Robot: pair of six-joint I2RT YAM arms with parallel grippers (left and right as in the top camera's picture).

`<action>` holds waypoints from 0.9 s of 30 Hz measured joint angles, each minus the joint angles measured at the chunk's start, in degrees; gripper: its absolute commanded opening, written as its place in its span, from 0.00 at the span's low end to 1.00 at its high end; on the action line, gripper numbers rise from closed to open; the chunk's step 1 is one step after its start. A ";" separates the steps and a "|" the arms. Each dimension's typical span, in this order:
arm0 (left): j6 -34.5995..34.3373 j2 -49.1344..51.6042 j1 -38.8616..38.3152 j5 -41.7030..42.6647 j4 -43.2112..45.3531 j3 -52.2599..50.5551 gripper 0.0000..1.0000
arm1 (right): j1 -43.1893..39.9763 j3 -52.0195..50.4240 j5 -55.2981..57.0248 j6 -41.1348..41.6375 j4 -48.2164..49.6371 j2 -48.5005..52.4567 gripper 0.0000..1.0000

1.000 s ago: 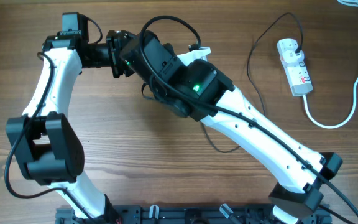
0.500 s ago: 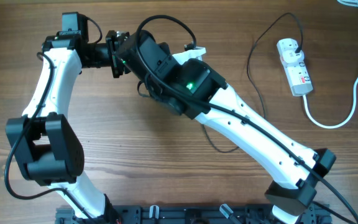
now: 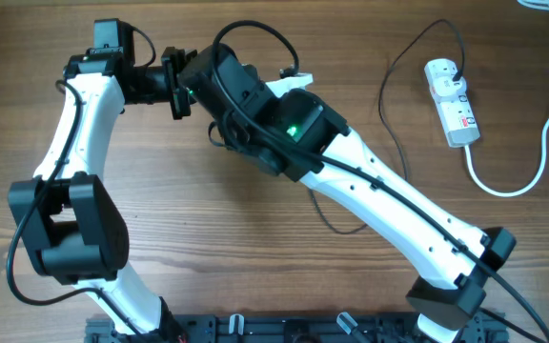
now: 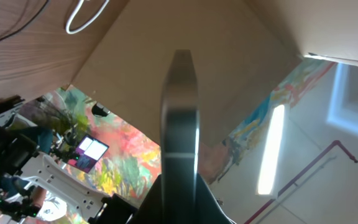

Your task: Plug charger to phone and switch on socket

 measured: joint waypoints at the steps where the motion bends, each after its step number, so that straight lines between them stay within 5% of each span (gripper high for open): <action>1: 0.00 0.00 0.00 -0.09 0.04 0.00 0.04 | 0.02 0.00 -0.66 -0.50 0.00 0.00 0.72; 6: 0.00 -0.02 0.00 -0.52 0.20 0.00 0.04 | 0.07 0.00 -0.52 -13.68 -0.85 -0.07 0.97; 12: 3.45 0.00 0.00 -12.26 0.85 0.00 0.04 | -1.31 0.00 5.70 -50.51 -4.07 -8.55 1.00; 17: 11.45 0.00 0.00 -35.01 -2.93 0.04 0.04 | -14.43 -0.15 4.92 -71.93 -23.80 -14.86 1.00; 19: 16.11 0.00 0.00 -43.43 -6.25 0.02 0.04 | -18.40 -5.46 -0.11 -79.34 -23.80 -12.70 0.99; 21: 21.27 0.00 0.00 -48.61 -8.90 0.02 0.04 | -20.17 -13.60 -4.04 -82.55 -20.72 -10.21 0.95; 22: 22.38 0.00 0.00 -50.97 -9.53 0.02 0.04 | -20.74 -18.34 -6.95 -84.83 -16.98 -8.59 0.82; 27: 21.27 0.00 0.00 -65.16 -10.10 0.02 0.04 | -20.87 -35.43 -17.18 -91.34 -3.34 -5.44 0.58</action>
